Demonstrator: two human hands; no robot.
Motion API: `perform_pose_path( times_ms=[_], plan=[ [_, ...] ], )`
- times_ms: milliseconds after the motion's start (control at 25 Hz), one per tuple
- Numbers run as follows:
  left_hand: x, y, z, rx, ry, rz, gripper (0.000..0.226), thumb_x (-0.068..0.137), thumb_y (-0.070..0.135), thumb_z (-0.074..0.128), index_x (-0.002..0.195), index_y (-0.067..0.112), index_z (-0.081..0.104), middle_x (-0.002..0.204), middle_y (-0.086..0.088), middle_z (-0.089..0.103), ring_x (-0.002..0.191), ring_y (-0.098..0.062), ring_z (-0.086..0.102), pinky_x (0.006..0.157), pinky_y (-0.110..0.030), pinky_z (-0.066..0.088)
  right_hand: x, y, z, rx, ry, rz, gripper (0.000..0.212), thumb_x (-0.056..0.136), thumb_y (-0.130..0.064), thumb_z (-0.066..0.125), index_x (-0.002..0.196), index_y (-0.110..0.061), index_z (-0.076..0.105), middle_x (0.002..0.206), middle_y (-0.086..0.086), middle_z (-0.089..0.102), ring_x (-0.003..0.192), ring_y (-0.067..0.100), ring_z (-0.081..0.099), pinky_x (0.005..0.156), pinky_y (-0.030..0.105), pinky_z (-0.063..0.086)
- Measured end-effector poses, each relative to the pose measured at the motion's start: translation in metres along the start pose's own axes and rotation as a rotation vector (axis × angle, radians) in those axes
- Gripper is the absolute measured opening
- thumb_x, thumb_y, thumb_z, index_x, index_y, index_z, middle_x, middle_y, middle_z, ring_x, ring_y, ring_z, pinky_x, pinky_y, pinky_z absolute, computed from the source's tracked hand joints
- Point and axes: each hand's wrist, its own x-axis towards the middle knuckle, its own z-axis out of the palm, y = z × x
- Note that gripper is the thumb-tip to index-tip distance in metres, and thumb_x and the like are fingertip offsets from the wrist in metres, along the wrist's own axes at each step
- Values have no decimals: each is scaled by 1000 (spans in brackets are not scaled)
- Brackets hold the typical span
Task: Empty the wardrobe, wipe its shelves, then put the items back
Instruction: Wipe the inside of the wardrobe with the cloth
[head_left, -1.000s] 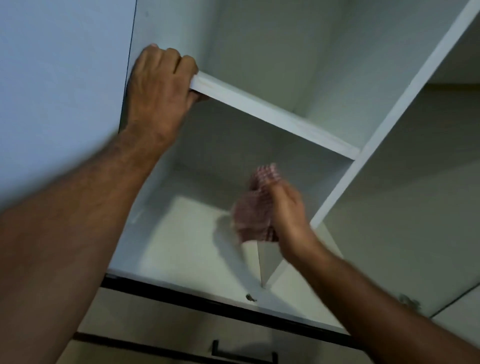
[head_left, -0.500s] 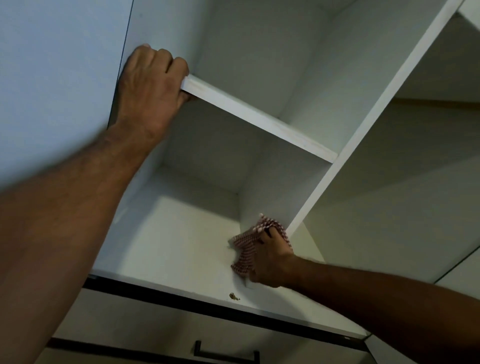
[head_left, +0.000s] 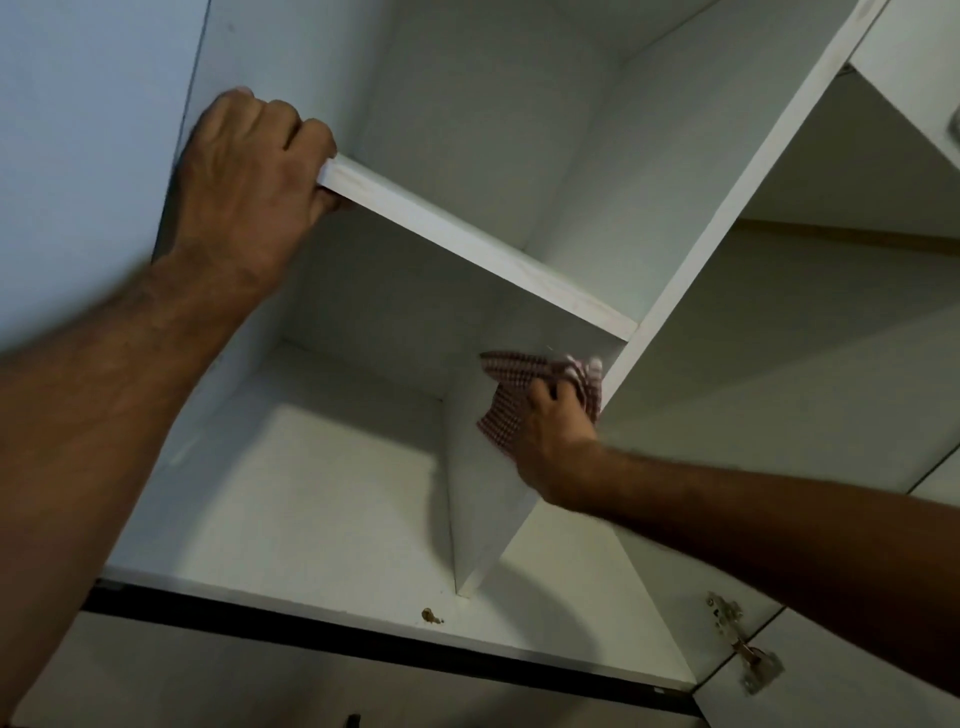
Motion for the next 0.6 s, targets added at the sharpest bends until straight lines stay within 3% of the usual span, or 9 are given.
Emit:
perform_pose_path(
  times_ms=[120,280,360,440,520,600],
  plan=[
    [1,1,-1,14,-4,-1,34,98,30,60,112,0,56,104,-27,58,98,-43,50,95,-51,35,21,-81,23,91,76,-150,45,103,-31,38,144,-16,48,150,16,39,131,40,34,101,58,30],
    [2,3,0,-2,0,14,29,95,26,62,110,1,57,103,-25,59,96,-42,51,92,-50,36,17,-141,49,290,62,-301,55,104,-31,35,155,-13,30,158,16,30,141,39,25,117,58,14],
    [1,1,1,6,14,14,30,95,26,63,110,1,57,102,-25,58,97,-42,51,92,-50,36,25,-114,50,263,153,-201,60,101,-36,39,156,-14,28,160,17,26,144,42,22,118,62,10],
    [3,1,-2,15,11,-5,33,95,29,63,112,1,57,103,-26,58,98,-43,51,92,-51,36,39,-59,43,271,143,5,59,100,-39,42,155,-17,33,161,16,26,146,43,20,117,62,8],
    [4,4,-2,22,2,-12,36,96,31,64,114,1,57,105,-26,58,99,-43,51,92,-52,37,50,8,29,228,171,173,60,98,-40,50,153,-20,36,159,15,30,146,41,23,117,57,16],
    [4,5,-1,14,-19,-15,37,95,31,65,116,1,57,106,-27,58,100,-44,51,93,-52,37,60,49,15,269,170,212,57,97,-38,53,150,-21,41,154,11,40,143,36,32,115,51,27]
  ],
)
